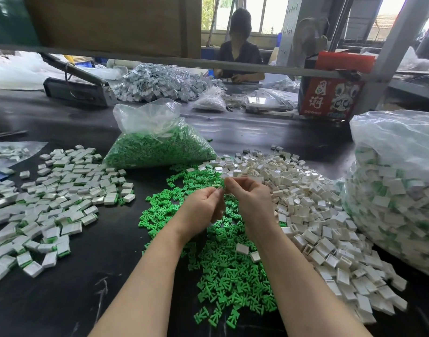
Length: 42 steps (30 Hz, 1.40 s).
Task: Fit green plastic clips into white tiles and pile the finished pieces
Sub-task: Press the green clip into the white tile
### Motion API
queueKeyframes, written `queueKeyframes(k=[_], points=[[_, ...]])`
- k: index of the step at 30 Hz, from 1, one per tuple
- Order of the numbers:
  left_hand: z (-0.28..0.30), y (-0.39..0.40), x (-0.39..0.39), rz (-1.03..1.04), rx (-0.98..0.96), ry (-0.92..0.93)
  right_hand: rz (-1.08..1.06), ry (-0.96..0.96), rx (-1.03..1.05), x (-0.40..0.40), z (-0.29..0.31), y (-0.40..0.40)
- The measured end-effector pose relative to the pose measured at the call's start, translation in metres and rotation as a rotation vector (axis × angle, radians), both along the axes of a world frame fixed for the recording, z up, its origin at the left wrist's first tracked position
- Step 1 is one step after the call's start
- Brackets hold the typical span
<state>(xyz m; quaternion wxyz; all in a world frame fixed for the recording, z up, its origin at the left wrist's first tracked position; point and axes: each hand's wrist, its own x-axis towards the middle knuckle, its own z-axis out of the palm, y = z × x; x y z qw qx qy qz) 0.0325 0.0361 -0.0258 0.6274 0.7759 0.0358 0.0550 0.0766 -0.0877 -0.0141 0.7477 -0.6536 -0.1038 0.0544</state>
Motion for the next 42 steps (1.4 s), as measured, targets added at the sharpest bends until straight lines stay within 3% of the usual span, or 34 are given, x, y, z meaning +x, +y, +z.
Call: queueKeyframes(k=[4, 11, 16, 28, 33, 42], points=[[-0.001, -0.001, -0.003, -0.014, -0.005, -0.018, 0.044, 0.026, -0.047, 0.0, -0.001, -0.003], [-0.001, -0.003, -0.002, -0.011, 0.016, -0.026, 0.115, -0.255, -0.484, 0.006, 0.002, -0.008], [-0.003, -0.002, -0.003, -0.034, 0.021, -0.035, 0.145, -0.384, -0.66, 0.006, 0.003, -0.009], [0.001, -0.007, -0.004, -0.016, 0.007, -0.066, 0.002, -0.325, -0.461, -0.001, 0.0, -0.002], [0.001, -0.006, -0.005, -0.008, 0.01, -0.061, -0.002, -0.419, -0.564, -0.001, -0.001, -0.005], [-0.001, -0.006, -0.005, -0.061, 0.055, -0.074, 0.161, -0.346, -0.622, 0.006, 0.001, -0.013]])
